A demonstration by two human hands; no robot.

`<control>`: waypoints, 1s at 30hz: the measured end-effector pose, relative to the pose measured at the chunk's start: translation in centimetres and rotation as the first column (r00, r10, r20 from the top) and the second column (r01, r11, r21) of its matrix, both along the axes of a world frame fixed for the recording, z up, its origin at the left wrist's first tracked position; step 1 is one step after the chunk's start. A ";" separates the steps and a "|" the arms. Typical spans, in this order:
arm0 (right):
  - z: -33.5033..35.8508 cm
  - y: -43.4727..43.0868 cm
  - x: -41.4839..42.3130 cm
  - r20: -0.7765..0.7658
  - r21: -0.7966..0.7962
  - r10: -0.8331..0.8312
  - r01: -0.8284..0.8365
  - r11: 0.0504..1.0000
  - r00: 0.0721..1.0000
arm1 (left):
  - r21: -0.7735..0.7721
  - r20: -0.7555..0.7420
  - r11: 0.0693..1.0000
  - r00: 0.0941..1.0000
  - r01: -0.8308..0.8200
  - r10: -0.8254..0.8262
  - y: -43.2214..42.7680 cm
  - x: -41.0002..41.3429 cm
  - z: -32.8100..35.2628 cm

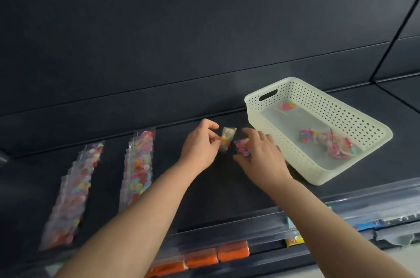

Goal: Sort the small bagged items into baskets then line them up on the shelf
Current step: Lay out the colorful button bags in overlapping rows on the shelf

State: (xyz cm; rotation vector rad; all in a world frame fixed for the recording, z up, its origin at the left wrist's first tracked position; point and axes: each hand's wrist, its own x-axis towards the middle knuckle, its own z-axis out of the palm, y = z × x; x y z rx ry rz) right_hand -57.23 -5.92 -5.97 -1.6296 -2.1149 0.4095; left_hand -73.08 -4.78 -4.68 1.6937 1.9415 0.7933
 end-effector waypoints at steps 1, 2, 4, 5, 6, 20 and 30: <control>0.0 0.2 -0.4 -0.055 -0.037 0.027 -0.029 0.999 0.998 | -0.030 -0.031 0.999 0.999 0.040 -0.041 -0.6 -0.3 0.1; 0.0 0.3 -0.9 -0.102 -0.069 0.053 -0.061 0.996 0.993 | -0.052 -0.052 0.997 0.996 0.065 -0.068 -1.2 -0.7 0.1; 0.0 0.4 -1.7 -0.205 -0.125 0.069 -0.097 0.987 0.976 | -0.063 -0.035 0.995 0.997 0.074 -0.076 -2.3 -1.3 0.2; 0.0 0.3 -2.0 -0.264 -0.147 0.060 -0.101 0.984 0.963 | -0.052 0.021 0.997 0.998 0.053 -0.052 -2.8 -1.6 0.3; 0.0 0.1 -2.2 -0.319 -0.159 0.050 -0.106 0.982 0.947 | -0.039 0.112 0.999 0.994 0.015 -0.011 -3.2 -1.9 0.3; 0.7 -4.2 -8.4 -0.629 -0.341 0.045 -0.327 0.882 0.776 | -0.036 0.529 0.971 0.820 -0.235 0.219 -9.4 -7.9 1.3; 0.8 -6.4 -11.0 -0.430 -0.252 0.007 -0.127 0.960 0.903 | -0.005 0.452 0.973 0.868 -0.230 0.207 -12.2 -10.7 1.6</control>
